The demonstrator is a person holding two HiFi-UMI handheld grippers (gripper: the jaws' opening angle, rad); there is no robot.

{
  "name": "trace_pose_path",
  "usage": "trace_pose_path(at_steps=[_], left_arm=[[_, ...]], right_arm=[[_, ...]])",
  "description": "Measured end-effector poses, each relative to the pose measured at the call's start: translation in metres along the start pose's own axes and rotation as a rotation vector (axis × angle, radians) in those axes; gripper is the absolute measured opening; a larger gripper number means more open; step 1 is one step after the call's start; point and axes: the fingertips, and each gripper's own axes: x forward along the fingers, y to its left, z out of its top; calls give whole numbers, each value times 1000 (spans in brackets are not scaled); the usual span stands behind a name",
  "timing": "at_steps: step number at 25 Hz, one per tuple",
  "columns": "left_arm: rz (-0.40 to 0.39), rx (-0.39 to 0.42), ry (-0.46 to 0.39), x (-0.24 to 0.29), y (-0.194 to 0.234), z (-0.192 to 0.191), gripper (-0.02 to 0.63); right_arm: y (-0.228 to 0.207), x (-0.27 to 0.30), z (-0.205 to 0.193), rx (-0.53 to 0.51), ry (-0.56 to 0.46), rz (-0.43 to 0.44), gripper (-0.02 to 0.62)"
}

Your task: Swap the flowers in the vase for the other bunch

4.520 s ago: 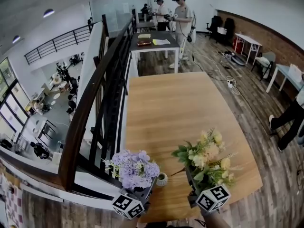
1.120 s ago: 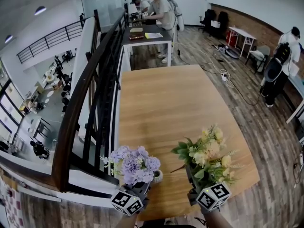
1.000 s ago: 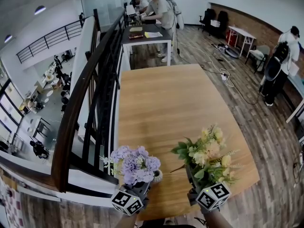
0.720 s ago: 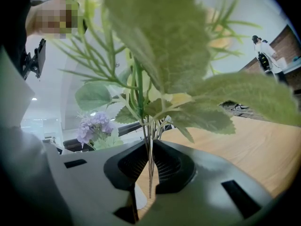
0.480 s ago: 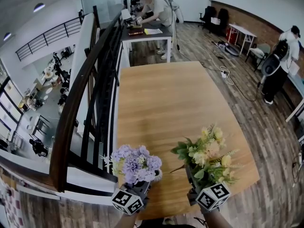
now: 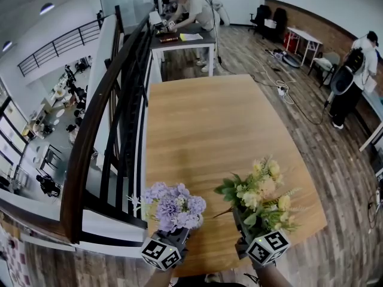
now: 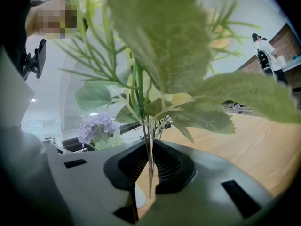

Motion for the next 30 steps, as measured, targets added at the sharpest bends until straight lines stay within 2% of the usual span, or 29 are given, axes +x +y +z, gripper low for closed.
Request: trace_pose_path(at_steps=[21,30], left_arm=[[-1,-19,-2,4,-6,-5,59],[-3,-42,1,-1,-7,-8,101]], right_arm=[[-6,-2,-1,12,8,3,52],[0,-4,-1,7,4,9,54]])
